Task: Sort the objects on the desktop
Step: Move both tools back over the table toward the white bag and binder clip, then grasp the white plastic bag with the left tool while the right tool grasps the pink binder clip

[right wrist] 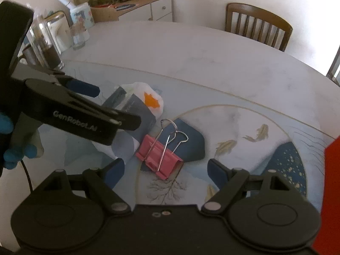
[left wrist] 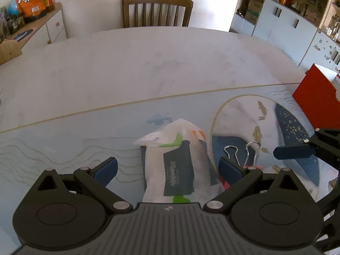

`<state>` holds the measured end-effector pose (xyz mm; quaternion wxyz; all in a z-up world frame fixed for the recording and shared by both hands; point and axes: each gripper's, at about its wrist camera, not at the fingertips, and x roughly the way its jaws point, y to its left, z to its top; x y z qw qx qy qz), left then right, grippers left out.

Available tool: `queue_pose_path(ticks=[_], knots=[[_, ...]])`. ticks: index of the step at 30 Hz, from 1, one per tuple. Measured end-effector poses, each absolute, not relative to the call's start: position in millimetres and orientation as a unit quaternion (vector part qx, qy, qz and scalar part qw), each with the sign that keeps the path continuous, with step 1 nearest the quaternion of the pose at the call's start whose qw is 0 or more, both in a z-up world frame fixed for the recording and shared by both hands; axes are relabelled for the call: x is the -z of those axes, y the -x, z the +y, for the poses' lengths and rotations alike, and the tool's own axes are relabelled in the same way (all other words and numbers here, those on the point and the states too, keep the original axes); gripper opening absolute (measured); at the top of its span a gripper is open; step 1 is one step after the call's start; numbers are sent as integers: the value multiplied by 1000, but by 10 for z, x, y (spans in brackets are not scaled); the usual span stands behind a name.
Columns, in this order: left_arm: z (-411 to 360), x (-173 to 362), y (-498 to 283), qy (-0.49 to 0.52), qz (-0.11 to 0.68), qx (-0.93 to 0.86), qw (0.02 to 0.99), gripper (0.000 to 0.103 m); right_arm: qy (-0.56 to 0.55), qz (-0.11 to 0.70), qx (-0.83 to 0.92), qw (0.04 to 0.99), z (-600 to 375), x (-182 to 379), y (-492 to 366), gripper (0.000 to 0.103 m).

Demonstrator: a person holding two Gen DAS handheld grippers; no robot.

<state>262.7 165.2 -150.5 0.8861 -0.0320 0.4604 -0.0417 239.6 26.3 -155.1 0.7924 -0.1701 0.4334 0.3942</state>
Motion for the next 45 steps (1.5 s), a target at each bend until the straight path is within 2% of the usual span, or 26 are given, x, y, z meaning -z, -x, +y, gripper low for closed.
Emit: queue_pose_path(ticks=[10, 16, 22, 24, 29, 33, 34, 38, 41, 45], knots=[[1640, 1668, -2758, 28, 477, 40, 878, 101, 174, 436, -406, 784, 403, 1665, -2479, 84], [1596, 1754, -2725, -25, 464, 36, 885, 101, 173, 440, -404, 783, 459, 1663, -2495, 84], [1664, 1769, -2684, -25, 456, 31, 889, 101, 176, 443, -400, 783, 533, 1657, -2495, 83], [1672, 1771, -2679, -26, 454, 32, 890, 99, 178, 442, -401, 783, 568, 1643, -2486, 84], [1667, 1739, -2663, -27, 446, 36, 894, 80, 205, 432, -397, 784, 682, 1610, -2426, 84], [1654, 1714, -2672, -28, 445, 40, 894, 73, 200, 435, -386, 788, 714, 1618, -2413, 82], [1661, 1708, -2676, -28, 445, 41, 894, 70, 199, 434, -386, 790, 718, 1616, -2410, 79], [1668, 1686, -2663, -26, 446, 41, 894, 64, 190, 429, -380, 797, 722, 1589, -2429, 52], [1659, 1679, -2626, -24, 446, 40, 894, 56, 186, 434, -375, 798, 681, 1575, -2444, 50], [1654, 1654, -2567, -16, 449, 39, 893, 52, 189, 437, -372, 796, 617, 1564, -2404, 49]])
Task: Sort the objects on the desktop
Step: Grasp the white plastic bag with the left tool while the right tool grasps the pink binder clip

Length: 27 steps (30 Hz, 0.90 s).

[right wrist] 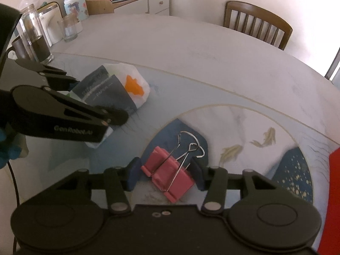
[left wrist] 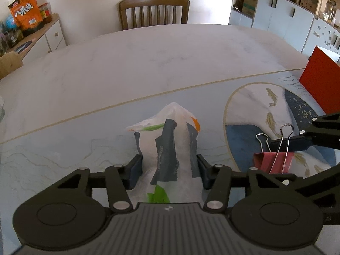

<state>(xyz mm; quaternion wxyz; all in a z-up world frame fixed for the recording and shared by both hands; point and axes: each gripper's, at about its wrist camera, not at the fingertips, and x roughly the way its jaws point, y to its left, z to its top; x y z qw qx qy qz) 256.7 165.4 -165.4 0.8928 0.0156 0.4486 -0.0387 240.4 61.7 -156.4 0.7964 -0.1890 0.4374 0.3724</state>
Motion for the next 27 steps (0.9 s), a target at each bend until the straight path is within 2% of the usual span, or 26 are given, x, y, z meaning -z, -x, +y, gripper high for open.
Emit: queue_pose_path(ticks=[5, 10, 18, 19, 20, 27], knots=[[1552, 1640, -2404, -23, 448, 48, 893, 46, 179, 441, -367, 799, 492, 1515, -2351, 43], [1443, 1633, -2201, -20, 451, 57, 890, 45, 167, 448, -359, 801, 309, 1511, -2223, 42], [1275, 1597, -1915, -9, 461, 76, 884, 43, 138, 464, -345, 804, 1, 1456, -2075, 35], [1253, 1593, -1887, -9, 462, 77, 884, 43, 135, 467, -345, 803, -32, 1454, -2050, 32], [1225, 1589, -1856, -9, 462, 80, 883, 42, 134, 468, -342, 804, -71, 1454, -2026, 18], [1016, 1561, -1730, -8, 465, 94, 880, 42, 121, 471, -330, 809, -333, 1407, -1935, 18]])
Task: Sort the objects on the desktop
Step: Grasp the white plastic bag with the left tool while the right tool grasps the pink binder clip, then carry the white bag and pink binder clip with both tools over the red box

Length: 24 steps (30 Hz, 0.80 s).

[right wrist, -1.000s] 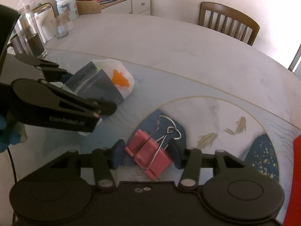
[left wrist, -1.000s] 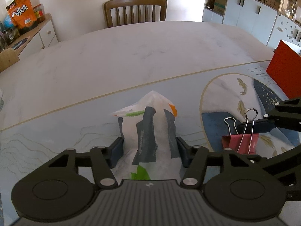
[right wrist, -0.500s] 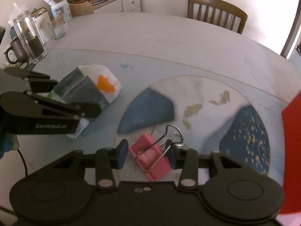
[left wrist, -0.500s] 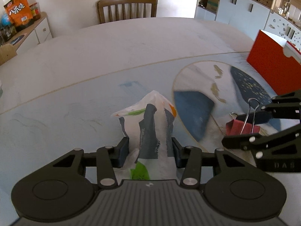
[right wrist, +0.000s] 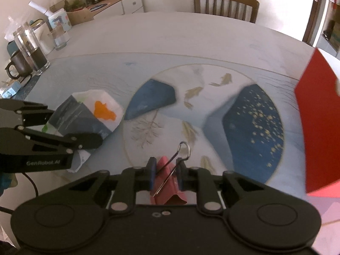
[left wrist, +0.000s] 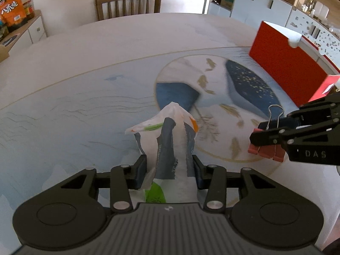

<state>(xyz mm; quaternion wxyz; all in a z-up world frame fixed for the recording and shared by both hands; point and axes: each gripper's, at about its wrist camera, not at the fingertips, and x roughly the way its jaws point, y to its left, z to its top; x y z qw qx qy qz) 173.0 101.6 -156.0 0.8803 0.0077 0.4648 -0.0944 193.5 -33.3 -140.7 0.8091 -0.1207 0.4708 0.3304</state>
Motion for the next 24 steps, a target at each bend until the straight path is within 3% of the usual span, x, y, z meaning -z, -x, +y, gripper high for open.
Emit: queue_pose_path(ticks=[24], knots=[[-32, 787, -1584, -40, 414, 183, 891, 42, 57, 424, -294, 855, -1409, 697, -1895, 15]])
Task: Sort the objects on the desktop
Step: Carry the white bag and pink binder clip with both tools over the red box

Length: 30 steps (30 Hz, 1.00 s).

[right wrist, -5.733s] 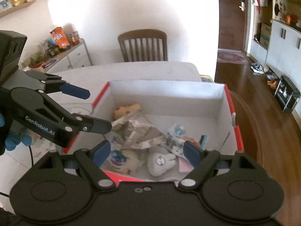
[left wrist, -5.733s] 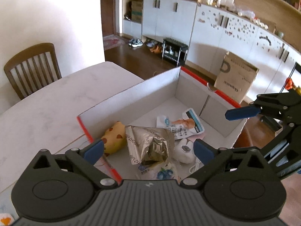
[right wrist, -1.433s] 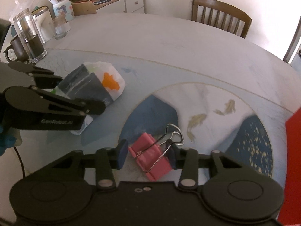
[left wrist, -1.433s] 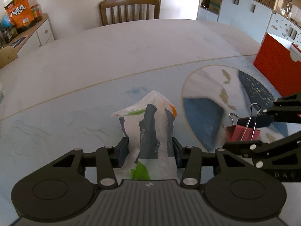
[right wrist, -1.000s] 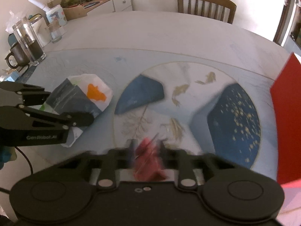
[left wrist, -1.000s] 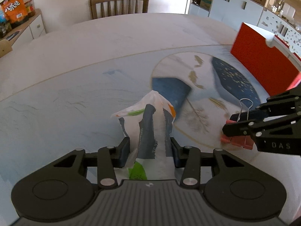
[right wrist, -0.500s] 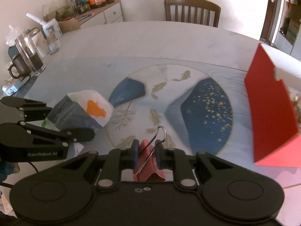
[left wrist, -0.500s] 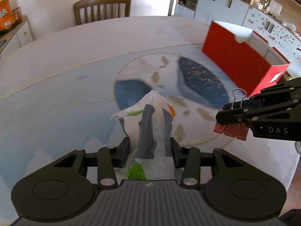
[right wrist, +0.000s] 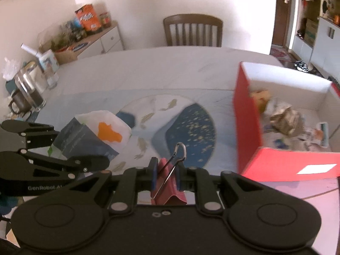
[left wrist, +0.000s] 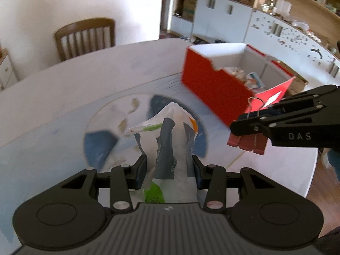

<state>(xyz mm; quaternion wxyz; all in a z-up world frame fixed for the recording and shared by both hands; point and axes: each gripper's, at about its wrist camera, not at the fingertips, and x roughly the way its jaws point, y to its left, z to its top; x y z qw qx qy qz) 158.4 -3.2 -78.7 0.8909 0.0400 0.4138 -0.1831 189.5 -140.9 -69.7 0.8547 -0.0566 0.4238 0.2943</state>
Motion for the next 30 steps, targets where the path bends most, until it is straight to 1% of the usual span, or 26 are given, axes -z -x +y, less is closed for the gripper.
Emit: queue_pose_path(ticks=[12, 25, 30], knots=[[-913, 466, -1734, -76, 378, 233, 893, 42, 28, 393, -253, 884, -2154, 398, -2128, 15], [-1769, 334, -2114, -120, 359, 263, 887, 42, 17, 369, -219, 903, -2850, 335, -2584, 15], [-2043, 350, -2335, -127, 365, 276, 880, 42, 18, 367, -199, 909, -3069, 370, -2808, 15]])
